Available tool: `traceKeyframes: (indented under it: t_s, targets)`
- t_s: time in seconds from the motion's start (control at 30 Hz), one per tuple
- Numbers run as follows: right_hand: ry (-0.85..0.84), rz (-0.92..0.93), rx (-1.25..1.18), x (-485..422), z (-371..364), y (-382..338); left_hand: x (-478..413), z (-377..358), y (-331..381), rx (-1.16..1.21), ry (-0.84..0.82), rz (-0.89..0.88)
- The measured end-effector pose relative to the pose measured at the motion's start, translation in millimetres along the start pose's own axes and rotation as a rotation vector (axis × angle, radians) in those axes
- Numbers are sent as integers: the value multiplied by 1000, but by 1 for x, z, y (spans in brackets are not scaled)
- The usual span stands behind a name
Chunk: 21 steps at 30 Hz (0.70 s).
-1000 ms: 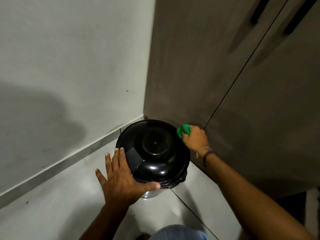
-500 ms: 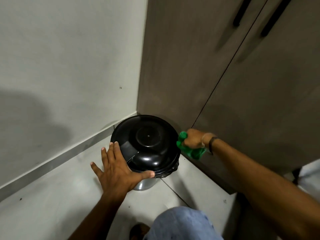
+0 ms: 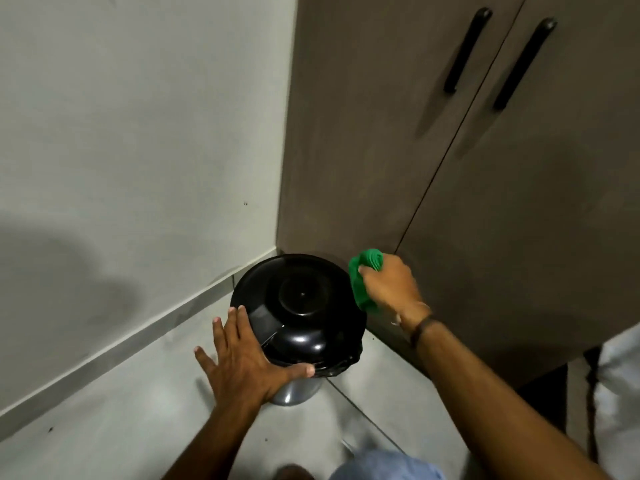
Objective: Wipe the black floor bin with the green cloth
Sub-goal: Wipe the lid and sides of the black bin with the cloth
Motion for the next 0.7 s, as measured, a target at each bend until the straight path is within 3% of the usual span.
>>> traceKeyframes:
  t_s: [0.17,0.37,0.53,0.7]
  targets:
    - [-215,237,171,-24,-88,-4,-3,-9,-10,21,77,-11]
    - [-305,605,330,1,-151,-9,-7,-15,-10,-17,128,-26]
    - [-425,674,249,57,-117,23,-3,-15,-10,-33,119,7]
    - [-351,576,257,17,-72,47,-5,-14,-10,-10,108,-18]
Point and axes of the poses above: each hand's wrist, its own x-axis away from the middle knuckle, its own z-axis out of the back of the hand, y = z × x, the point moved 3 cm from there along -x, towards the middle knuckle, and after that the axes turned 5 degrees about -x, right-handed, at the moved point
